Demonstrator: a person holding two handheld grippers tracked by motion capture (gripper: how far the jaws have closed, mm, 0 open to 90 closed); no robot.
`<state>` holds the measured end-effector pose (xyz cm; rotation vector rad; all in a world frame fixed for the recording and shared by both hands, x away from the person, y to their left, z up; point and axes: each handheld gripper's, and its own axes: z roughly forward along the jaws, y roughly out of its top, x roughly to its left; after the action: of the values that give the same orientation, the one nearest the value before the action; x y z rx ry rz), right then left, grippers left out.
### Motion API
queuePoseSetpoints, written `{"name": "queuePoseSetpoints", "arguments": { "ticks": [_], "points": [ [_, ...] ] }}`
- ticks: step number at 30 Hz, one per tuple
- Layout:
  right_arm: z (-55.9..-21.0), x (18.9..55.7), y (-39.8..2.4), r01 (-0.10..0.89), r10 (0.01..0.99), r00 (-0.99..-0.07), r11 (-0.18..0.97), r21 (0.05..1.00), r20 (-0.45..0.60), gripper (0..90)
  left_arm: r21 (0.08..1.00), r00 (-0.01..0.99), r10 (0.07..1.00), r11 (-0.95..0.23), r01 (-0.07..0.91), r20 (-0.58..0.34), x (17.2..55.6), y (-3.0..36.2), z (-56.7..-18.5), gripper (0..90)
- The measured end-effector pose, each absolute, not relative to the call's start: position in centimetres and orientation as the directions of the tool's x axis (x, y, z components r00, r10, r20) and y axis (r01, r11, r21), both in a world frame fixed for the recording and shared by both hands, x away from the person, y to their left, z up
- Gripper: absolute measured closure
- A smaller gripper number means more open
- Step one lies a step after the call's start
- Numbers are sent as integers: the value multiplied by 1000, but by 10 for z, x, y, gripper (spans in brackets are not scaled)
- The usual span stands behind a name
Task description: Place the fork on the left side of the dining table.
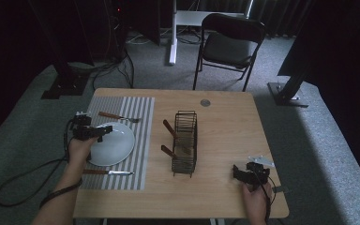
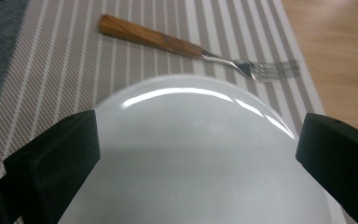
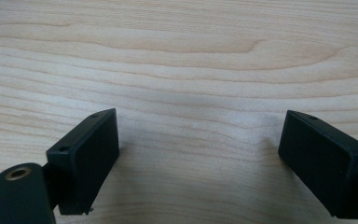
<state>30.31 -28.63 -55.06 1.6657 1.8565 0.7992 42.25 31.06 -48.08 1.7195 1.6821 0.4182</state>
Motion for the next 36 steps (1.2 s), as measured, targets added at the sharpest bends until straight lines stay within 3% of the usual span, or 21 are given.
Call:
{"name": "queuePoseSetpoints", "arguments": {
  "ticks": [23,36],
  "points": [
    [-551,303,-286,689,994,-112,71,721,8,118,732,230,955,-20,680,-187,342,296,-469,0],
    [-551,303,-286,689,994,-112,71,721,9,118,735,250,950,-32,678,-189,297,298,-490,0]
  ]
}}
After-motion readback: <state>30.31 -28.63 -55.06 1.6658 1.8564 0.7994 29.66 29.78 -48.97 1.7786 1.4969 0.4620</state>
